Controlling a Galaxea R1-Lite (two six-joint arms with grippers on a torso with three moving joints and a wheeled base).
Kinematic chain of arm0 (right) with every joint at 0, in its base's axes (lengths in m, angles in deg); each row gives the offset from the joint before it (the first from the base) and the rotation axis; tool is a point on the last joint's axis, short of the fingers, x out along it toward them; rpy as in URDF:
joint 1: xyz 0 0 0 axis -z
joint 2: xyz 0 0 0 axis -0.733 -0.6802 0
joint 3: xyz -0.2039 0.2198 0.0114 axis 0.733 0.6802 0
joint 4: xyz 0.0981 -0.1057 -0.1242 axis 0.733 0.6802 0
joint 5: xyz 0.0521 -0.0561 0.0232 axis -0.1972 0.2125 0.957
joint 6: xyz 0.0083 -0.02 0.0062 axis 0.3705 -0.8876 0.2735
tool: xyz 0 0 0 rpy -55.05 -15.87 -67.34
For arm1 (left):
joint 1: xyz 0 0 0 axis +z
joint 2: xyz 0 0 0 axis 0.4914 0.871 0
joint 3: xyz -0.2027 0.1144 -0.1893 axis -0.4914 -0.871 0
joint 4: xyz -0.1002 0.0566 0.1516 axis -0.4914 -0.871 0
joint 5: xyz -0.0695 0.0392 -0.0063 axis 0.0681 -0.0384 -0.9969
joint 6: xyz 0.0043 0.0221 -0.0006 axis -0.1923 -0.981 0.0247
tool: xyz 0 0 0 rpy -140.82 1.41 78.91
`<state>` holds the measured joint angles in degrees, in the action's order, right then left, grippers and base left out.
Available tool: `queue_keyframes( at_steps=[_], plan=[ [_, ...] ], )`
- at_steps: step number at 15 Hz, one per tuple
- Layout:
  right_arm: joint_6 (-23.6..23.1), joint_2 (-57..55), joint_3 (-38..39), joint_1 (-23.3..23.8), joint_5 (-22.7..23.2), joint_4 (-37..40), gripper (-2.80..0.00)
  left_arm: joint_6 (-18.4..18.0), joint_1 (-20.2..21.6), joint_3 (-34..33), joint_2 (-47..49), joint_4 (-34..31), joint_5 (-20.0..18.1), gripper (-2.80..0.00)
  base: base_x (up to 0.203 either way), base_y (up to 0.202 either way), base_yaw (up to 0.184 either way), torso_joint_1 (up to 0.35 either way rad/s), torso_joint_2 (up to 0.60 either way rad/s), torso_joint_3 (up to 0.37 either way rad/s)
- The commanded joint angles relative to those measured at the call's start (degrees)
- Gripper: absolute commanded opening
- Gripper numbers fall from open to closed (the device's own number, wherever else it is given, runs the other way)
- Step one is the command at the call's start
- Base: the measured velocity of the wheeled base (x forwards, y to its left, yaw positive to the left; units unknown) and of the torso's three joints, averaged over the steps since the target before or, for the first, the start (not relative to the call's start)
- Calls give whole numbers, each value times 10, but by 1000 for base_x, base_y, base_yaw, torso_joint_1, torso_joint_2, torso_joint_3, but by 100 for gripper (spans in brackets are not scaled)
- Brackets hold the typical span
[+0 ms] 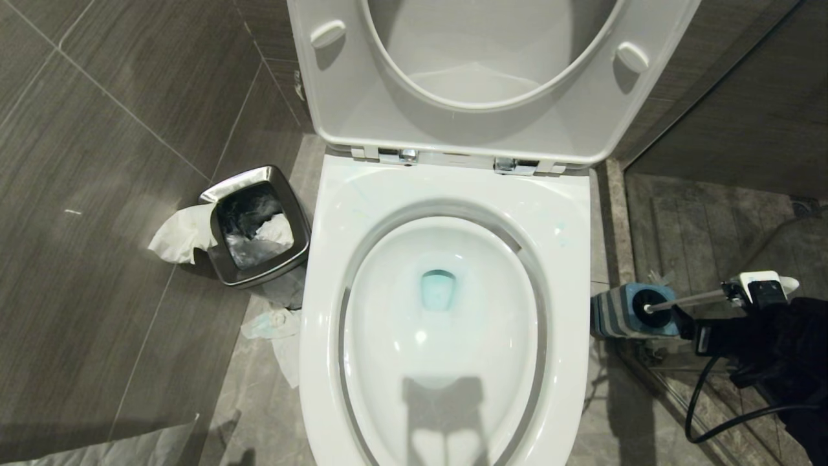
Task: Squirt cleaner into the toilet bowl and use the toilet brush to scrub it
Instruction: Scrub the toilet bowl
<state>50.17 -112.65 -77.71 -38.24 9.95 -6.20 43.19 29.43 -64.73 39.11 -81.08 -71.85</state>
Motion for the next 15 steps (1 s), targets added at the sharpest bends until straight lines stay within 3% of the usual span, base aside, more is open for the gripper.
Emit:
queue_keyframes(
  at_steps=[1, 15],
  plan=[
    [0, -7, 1, 0, 0, -5, 0, 0, 0, -2, 0, 0, 0, -280, 0, 0, 0, 0, 0, 0],
    [-3, 45, 13, 1, 22, -5, 0, 0, 0, -2, 0, 1, 0, -280, 0, 0, 0, 0, 0, 0]
  ],
)
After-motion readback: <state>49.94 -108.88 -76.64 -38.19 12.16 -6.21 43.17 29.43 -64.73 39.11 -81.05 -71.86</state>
